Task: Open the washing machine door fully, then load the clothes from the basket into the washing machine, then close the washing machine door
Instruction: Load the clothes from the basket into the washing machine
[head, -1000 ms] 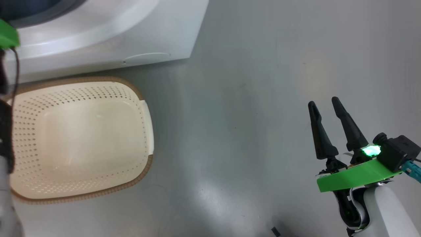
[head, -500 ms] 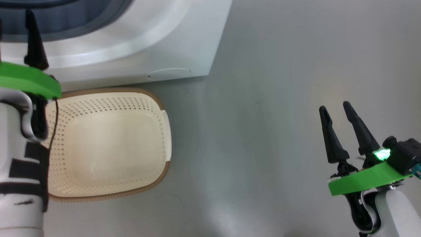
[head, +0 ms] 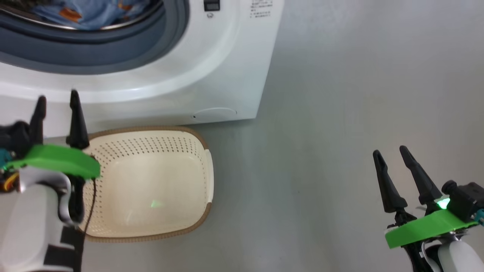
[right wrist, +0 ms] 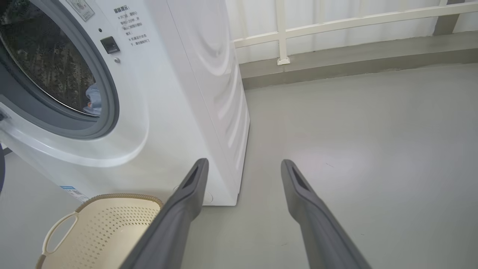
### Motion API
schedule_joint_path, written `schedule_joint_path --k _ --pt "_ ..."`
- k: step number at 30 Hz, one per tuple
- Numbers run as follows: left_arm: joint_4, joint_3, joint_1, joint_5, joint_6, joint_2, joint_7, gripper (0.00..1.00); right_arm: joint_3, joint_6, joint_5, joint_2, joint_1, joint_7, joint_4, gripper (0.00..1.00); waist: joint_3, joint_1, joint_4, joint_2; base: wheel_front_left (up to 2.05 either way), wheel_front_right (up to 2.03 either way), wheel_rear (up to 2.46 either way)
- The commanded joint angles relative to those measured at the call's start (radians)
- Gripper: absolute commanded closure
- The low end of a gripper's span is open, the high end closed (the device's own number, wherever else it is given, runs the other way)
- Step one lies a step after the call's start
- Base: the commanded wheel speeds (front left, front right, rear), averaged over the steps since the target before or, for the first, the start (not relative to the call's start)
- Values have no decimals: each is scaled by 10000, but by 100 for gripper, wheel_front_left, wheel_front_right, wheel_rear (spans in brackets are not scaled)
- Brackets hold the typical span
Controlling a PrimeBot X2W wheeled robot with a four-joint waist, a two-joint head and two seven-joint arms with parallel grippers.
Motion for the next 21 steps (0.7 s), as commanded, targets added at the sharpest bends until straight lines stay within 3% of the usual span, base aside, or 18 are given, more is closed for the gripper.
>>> schedule_joint_path --k 1,21 --pt "-394 333 418 108 -15 315 -53 0 129 16 59 -208 294 -48 -169 0 -541 0 202 0 0 0 0" --pt "-1906 719 3903 340 -15 23 -53 0 -218 16 285 -586 1899 -48 -50 0 -2421 0 584 0 0 0 0"
